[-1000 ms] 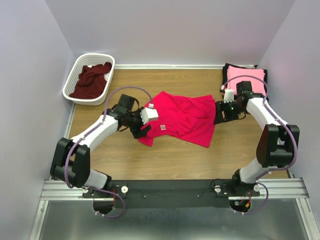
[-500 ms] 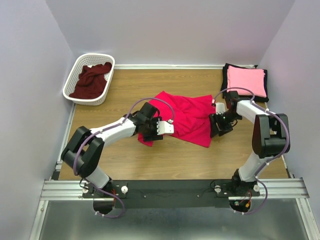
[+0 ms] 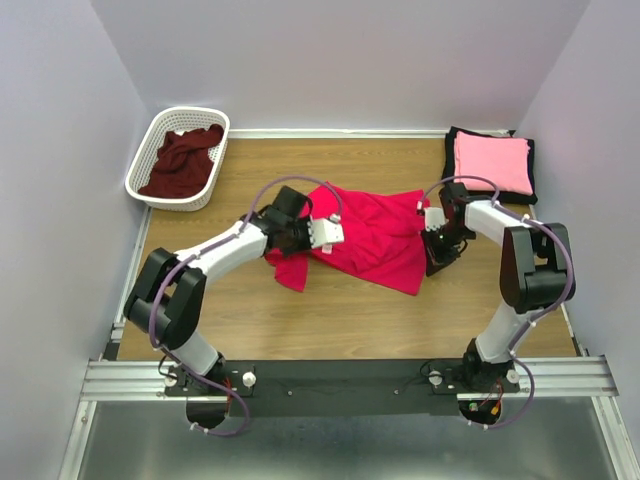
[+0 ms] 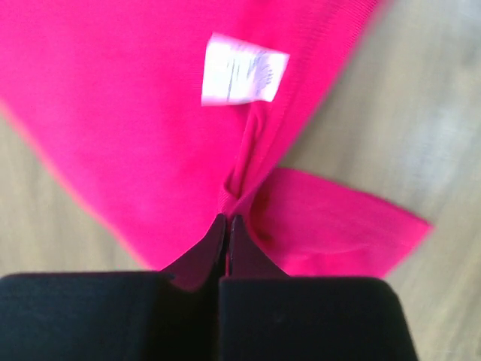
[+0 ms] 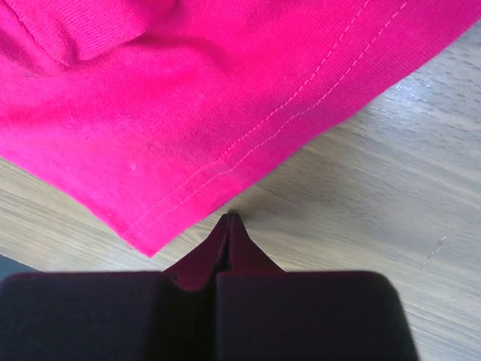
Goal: Fold and stack the t-shirts
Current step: Flatten the tshirt out
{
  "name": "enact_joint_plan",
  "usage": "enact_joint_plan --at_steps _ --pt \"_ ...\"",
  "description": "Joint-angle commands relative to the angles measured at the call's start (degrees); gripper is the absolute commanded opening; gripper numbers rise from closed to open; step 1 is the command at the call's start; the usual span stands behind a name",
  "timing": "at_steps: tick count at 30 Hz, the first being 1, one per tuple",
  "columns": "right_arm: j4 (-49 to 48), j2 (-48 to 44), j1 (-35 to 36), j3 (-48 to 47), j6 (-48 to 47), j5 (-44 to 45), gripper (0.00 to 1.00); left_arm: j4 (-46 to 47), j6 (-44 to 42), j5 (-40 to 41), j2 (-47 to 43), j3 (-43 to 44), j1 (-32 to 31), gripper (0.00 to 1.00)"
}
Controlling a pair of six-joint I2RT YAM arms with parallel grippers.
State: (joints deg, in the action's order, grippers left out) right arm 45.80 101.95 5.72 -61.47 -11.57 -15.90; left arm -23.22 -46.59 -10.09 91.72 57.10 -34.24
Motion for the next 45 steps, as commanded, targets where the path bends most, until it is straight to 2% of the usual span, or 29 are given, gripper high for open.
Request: enact_joint_plan --at_steps 1,4,5,8,11,13,16,17,19,22,26,32,39,45 --pt "-4.1 0.9 0.7 3.6 -1.4 6.5 0.01 -1.5 4.6 -5.1 -3.2 6.2 5.7 0.00" --pt "-4.6 -1.6 0.7 3.9 -1.9 8.8 0.00 -2.0 8.5 -8.2 -2.8 10.2 13.7 0.00" --pt "-4.6 -2.2 0.7 3.9 -2.0 9.2 0.00 -1.8 9.7 -8.5 -1.3 11.3 18.1 0.00" --pt "-4.5 -3.4 0.7 4.1 -2.5 10.4 0.00 -1.6 15.4 -8.2 3.4 15.4 25.6 0.00" --pt "-4.5 -4.0 0.7 4.6 -3.5 11.7 0.01 -2.0 21.5 -4.6 9.7 18.2 29.7 0.00" --pt "-4.3 -4.3 0.7 4.6 -4.2 12.2 0.01 -3.4 23.6 -5.5 12.6 19.4 33.4 0.00" --pt "-2.8 -5.5 0.6 3.0 -4.7 9.2 0.01 -3.8 25.0 -7.6 14.4 17.6 33.8 0.00" --pt "-1.8 -5.9 0.8 1.1 -4.7 5.0 0.01 -3.2 25.1 -8.1 14.3 16.9 33.8 0.00" --pt "0.7 -6.9 1.2 -0.3 -4.7 0.7 0.17 -2.9 25.6 -9.2 14.4 16.3 33.8 0.00" --pt "1.1 -8.5 3.7 -2.1 -3.9 -2.7 0.34 -3.3 25.9 -9.2 14.9 16.6 33.8 0.00" --pt "0.7 -6.9 7.5 -3.5 -3.3 -4.0 0.38 -3.8 26.1 -9.1 15.5 17.1 33.8 0.00" --pt "-1.6 -4.5 15.7 -3.7 -2.1 0.4 0.40 -4.5 26.1 -9.1 15.5 17.7 33.8 0.00" --pt "-3.5 -1.6 24.2 -3.6 -1.7 5.5 0.50 -4.6 25.9 -9.2 15.4 17.7 33.8 0.00" --pt "-5.4 2.1 28.7 -1.2 -2.9 9.7 0.51 -5.2 25.5 -9.2 14.7 17.2 33.8 0.00"
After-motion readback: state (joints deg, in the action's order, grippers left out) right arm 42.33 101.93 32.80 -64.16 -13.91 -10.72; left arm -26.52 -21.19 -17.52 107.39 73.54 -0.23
